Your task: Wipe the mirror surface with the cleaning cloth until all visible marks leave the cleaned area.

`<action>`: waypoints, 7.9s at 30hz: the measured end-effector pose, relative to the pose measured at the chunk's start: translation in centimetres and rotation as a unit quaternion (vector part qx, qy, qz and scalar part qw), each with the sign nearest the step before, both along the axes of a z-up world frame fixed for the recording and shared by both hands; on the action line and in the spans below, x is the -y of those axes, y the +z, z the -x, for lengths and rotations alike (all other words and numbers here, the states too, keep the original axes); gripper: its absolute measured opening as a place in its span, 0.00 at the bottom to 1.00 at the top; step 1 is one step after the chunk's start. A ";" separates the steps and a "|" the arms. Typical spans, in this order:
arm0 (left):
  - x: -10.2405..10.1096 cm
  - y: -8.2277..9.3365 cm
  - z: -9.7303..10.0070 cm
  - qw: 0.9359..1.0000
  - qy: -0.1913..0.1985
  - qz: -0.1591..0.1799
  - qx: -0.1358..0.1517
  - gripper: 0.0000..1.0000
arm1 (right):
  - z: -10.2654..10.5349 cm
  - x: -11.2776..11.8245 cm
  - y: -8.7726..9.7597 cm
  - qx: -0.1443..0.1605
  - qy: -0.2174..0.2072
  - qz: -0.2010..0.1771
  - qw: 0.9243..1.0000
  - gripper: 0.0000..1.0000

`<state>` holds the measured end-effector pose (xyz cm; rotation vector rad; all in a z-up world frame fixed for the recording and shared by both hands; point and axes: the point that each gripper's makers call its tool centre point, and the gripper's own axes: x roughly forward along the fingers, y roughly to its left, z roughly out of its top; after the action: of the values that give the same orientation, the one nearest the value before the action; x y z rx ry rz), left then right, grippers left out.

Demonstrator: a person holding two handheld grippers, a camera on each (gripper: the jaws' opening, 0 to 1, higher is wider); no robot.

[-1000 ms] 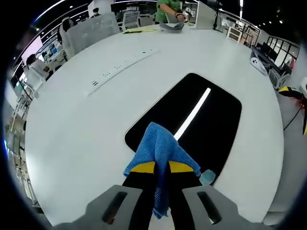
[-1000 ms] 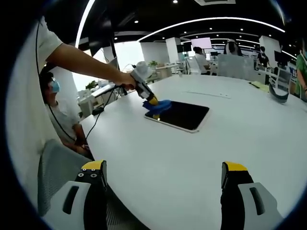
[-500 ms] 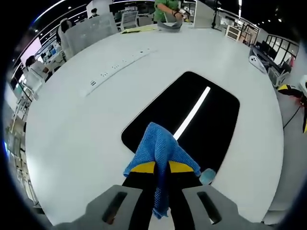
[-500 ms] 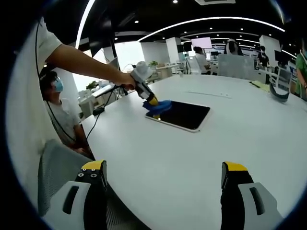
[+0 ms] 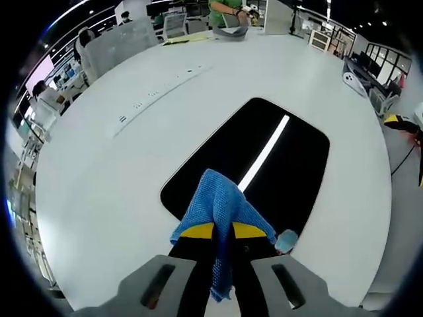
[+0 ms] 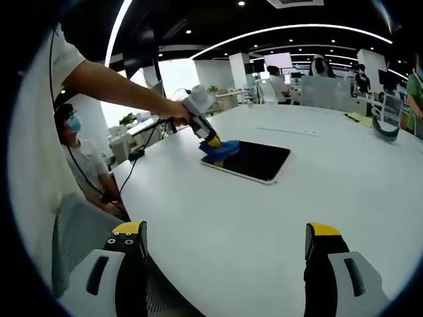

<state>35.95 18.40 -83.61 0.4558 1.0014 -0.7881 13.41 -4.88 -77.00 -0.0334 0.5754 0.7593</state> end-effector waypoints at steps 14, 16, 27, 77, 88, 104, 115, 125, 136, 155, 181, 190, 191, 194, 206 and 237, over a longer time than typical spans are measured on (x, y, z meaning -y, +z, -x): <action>0.9 0.0 0.0 1.000 0.000 0.001 -0.005 0.06 | -0.2 0.2 0.2 0.004 0.001 -0.001 1.000 1.00; 1.2 0.0 0.0 1.000 -0.003 0.001 -0.005 0.06 | -0.2 0.3 0.2 0.003 0.000 -0.001 1.000 1.00; 2.1 0.0 -0.1 1.000 -0.009 0.005 -0.006 0.06 | -0.1 0.6 0.1 0.003 -0.004 0.000 1.000 1.00; 7.3 0.0 -0.3 0.999 -0.021 0.027 -0.016 0.06 | 0.0 1.3 0.0 0.001 -0.015 0.000 1.000 1.00; 8.0 -0.1 -0.3 0.999 -0.019 0.028 -0.020 0.06 | -0.3 1.1 0.2 0.003 -0.013 -0.002 1.000 1.00; 8.8 -0.1 -0.4 0.999 -0.013 0.029 -0.025 0.06 | -0.2 1.1 0.0 0.000 -0.012 -0.002 1.000 1.00; 9.1 -0.1 -0.5 0.999 -0.010 0.030 -0.026 0.06 | -0.1 0.9 0.0 0.000 -0.010 -0.002 1.000 1.00; 9.6 -0.1 -0.5 0.999 -0.006 0.034 -0.026 0.06 | 0.0 1.1 0.0 0.001 -0.013 -0.001 1.000 1.00; 10.7 -0.1 -0.7 0.999 -0.007 0.039 -0.025 0.06 | -0.2 1.3 0.1 0.002 -0.017 -0.002 1.000 1.00; 11.1 -0.1 -0.7 0.999 -0.011 0.032 -0.026 0.06 | -0.3 1.0 0.3 0.016 0.003 0.015 1.000 1.00; 11.2 -0.2 -0.6 1.000 -0.019 0.015 -0.019 0.06 | -1.1 0.3 1.1 0.024 0.007 0.012 1.000 1.00; 11.2 -0.2 -0.7 0.999 -0.020 0.014 -0.021 0.06 | -1.6 -0.4 1.2 0.027 -0.018 0.016 0.999 1.00; 11.2 -0.2 -0.7 0.999 -0.021 0.014 -0.019 0.06 | -1.6 -0.4 1.2 0.026 -0.020 0.016 0.999 1.00; 11.3 -0.2 -0.8 0.999 -0.020 0.019 -0.017 0.06 | -1.6 -0.5 1.1 0.026 -0.025 0.017 0.999 1.00; 11.8 -0.3 -1.0 1.000 -0.014 0.022 -0.015 0.06 | -0.8 -0.4 0.5 0.020 -0.032 0.017 0.999 1.00; 13.2 -0.3 -1.1 0.999 -0.011 0.035 -0.015 0.06 | -1.4 -0.8 0.5 0.017 -0.018 0.013 1.000 1.00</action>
<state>37.05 5.22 -83.88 0.3962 0.9943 -0.8492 14.79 -4.08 -76.50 -0.0592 0.5511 0.7142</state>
